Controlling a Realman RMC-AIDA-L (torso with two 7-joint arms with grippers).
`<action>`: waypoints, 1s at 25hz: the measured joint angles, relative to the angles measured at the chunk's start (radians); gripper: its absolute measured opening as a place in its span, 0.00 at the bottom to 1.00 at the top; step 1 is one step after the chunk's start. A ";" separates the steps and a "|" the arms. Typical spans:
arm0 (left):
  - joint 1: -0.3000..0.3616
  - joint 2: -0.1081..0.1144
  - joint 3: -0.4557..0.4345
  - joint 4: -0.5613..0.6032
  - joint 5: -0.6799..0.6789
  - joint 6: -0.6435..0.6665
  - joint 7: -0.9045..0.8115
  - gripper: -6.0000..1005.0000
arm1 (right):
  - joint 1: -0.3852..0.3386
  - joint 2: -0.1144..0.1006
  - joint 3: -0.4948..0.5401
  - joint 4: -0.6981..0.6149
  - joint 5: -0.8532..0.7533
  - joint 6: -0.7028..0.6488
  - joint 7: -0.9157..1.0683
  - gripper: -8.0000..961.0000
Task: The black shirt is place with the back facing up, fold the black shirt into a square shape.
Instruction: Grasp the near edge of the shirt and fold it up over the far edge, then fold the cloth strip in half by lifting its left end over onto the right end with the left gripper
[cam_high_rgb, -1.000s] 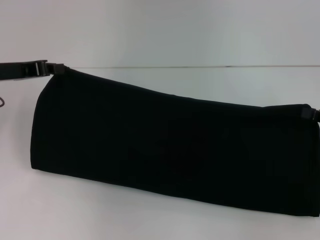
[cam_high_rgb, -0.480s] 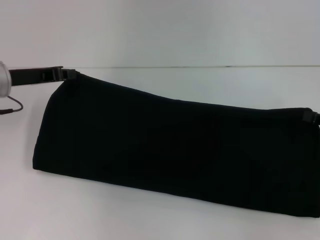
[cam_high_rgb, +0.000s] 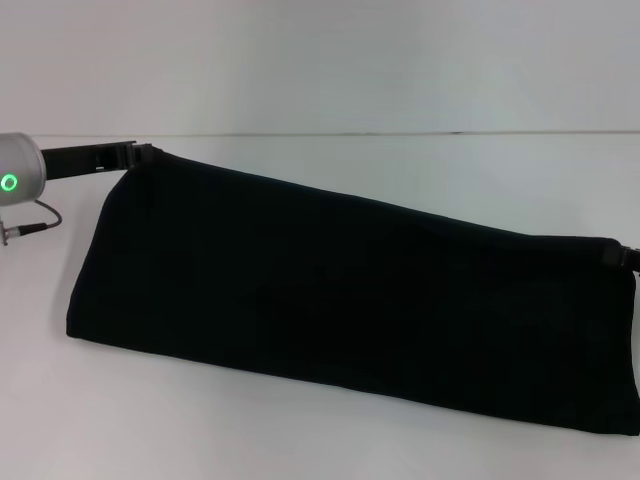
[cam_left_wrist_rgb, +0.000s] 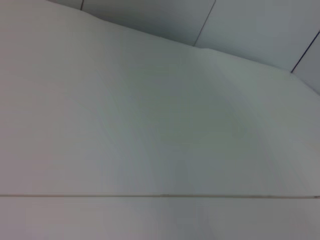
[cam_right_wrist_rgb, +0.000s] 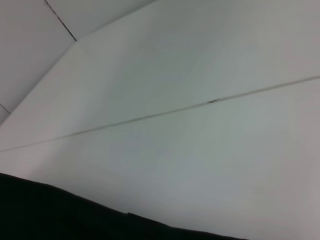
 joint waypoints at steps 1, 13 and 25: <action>-0.003 0.000 0.000 -0.010 0.000 -0.012 0.006 0.11 | 0.001 0.000 -0.001 0.000 -0.003 0.003 0.001 0.04; -0.016 -0.016 -0.001 -0.045 -0.002 -0.096 0.030 0.12 | 0.002 0.007 0.033 -0.013 0.004 0.008 0.002 0.13; 0.088 -0.022 -0.028 0.135 -0.008 0.126 -0.089 0.37 | -0.003 -0.003 0.125 -0.065 0.057 -0.136 -0.042 0.46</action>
